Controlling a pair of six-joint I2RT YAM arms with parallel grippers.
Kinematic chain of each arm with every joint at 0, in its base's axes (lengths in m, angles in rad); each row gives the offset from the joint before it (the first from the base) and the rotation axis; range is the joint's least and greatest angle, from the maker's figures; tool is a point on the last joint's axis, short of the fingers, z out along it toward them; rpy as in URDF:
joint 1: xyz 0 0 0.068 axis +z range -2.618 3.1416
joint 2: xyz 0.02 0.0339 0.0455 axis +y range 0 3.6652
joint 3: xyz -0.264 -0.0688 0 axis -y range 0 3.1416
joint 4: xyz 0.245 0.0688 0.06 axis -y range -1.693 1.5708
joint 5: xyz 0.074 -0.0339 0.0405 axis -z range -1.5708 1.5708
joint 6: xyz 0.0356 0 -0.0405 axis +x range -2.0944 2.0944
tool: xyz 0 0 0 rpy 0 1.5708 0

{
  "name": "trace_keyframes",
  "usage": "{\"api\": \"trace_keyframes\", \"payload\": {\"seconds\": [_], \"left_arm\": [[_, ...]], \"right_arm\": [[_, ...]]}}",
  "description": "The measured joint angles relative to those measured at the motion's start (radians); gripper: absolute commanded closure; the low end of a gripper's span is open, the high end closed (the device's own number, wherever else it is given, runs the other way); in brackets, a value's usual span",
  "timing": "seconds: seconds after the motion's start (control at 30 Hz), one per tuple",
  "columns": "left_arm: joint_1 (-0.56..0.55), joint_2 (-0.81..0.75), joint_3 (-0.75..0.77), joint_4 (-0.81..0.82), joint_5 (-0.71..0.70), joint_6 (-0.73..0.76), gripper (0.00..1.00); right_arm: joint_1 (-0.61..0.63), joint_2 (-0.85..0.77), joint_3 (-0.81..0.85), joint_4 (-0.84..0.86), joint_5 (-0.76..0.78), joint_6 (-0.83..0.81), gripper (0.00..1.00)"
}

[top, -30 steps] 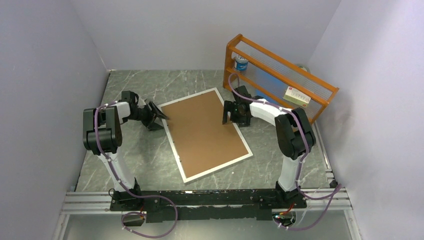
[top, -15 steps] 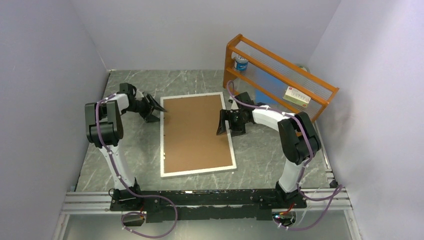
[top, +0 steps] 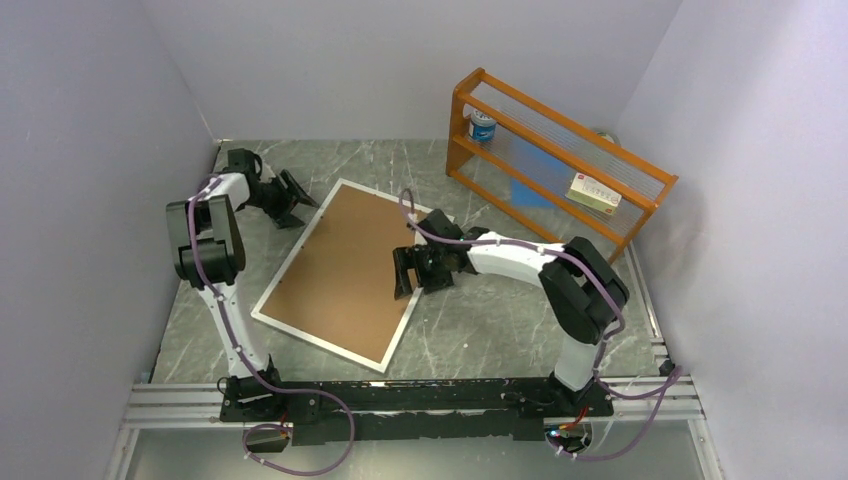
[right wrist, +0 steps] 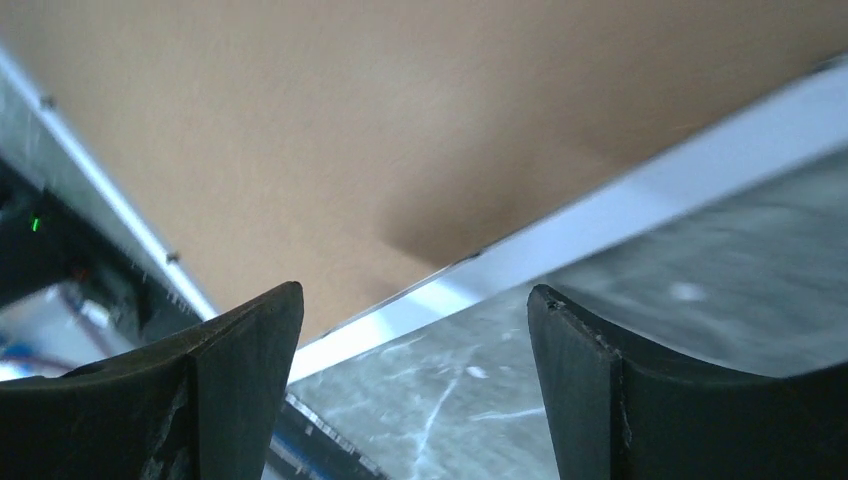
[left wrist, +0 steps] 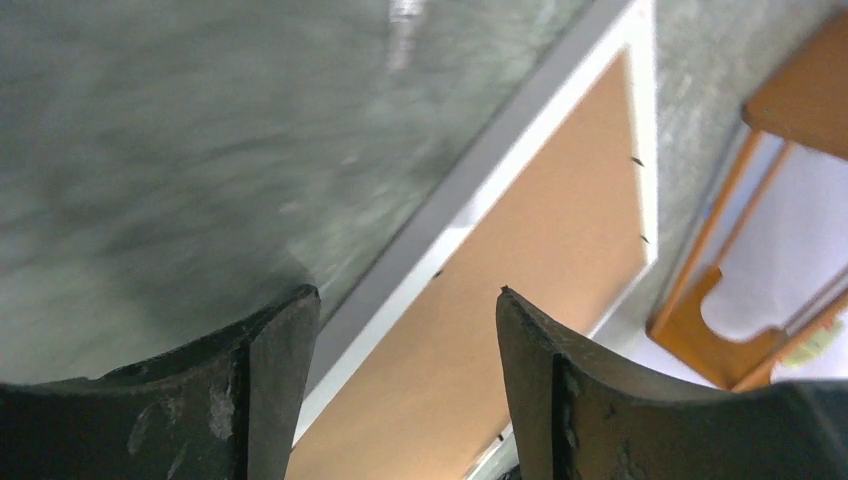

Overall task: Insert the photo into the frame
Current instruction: Adjust the photo frame at the center of the board.

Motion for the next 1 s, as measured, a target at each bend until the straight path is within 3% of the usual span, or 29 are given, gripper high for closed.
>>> {"api": "trace_keyframes", "payload": {"seconds": [0.3,0.53,0.7,1.0], "left_arm": [[0.169,-0.276,-0.082,-0.157,-0.340,-0.011,0.24],[0.161,-0.621,-0.415,-0.200,-0.464,-0.089,0.23],[0.157,-0.751,-0.661,-0.252,-0.465,-0.136,0.23],[0.157,-0.927,-0.805,-0.327,-0.490,-0.199,0.23]], "right_arm": [[-0.079,-0.082,0.180,-0.019,0.299,-0.027,0.15],[-0.166,0.217,0.595,-0.070,0.351,-0.074,0.15],[-0.209,0.459,0.863,-0.126,0.385,-0.097,0.15],[-0.233,0.603,0.953,-0.174,0.381,-0.108,0.14]]}}
